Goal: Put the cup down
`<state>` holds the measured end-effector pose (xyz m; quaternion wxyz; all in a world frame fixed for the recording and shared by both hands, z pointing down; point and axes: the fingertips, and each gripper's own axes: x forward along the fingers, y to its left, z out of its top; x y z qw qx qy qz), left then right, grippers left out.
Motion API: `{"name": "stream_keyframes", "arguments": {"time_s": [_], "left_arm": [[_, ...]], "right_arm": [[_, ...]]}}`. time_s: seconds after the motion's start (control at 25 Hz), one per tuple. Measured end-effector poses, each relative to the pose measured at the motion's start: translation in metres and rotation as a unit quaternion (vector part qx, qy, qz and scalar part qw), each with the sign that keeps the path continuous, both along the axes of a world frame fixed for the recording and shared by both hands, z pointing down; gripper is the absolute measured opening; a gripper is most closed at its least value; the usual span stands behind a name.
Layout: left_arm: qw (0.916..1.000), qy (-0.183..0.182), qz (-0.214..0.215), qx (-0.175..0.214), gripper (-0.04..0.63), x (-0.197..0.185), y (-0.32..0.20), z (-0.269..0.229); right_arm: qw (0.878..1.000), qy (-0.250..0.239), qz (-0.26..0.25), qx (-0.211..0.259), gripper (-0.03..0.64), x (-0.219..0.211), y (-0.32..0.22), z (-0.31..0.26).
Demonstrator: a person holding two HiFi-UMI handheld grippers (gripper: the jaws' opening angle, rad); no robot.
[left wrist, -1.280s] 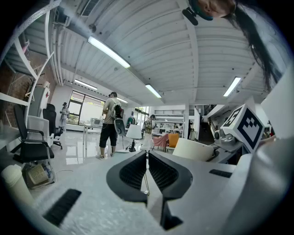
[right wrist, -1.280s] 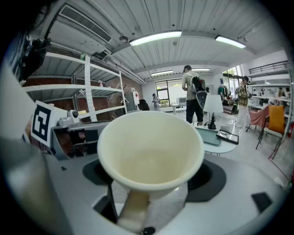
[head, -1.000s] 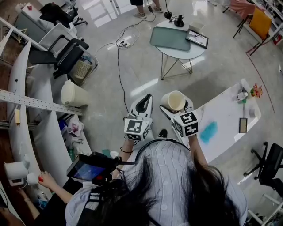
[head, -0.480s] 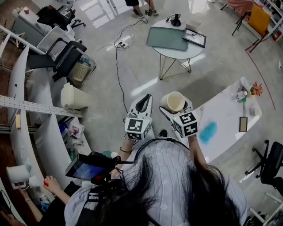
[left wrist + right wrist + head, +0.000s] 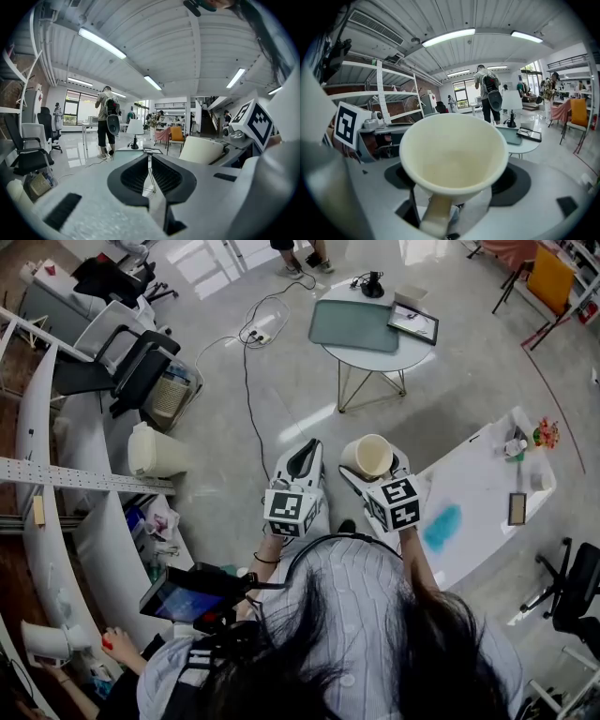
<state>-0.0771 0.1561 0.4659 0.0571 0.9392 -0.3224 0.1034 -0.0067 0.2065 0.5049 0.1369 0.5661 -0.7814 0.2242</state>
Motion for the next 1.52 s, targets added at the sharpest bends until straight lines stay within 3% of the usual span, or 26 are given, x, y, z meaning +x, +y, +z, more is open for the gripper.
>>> {"name": "stream_keyframes", "arguments": {"time_s": [0.56, 1.08, 1.52], "left_arm": [[0.9997, 0.006, 0.019, -0.013, 0.018, 0.018, -0.116, 0.001], [0.9986, 0.017, 0.039, -0.031, 0.018, 0.011, -0.231, 0.003], [0.9964, 0.028, 0.063, -0.051, 0.018, 0.011, -0.296, 0.012]], "right_arm": [[1.0, 0.001, 0.017, -0.021, 0.419, 0.013, -0.104, 0.005], [0.998, 0.008, 0.051, -0.039, 0.419, 0.015, -0.212, 0.005], [0.995, 0.007, 0.084, -0.047, 0.419, 0.017, -0.274, 0.007]]}}
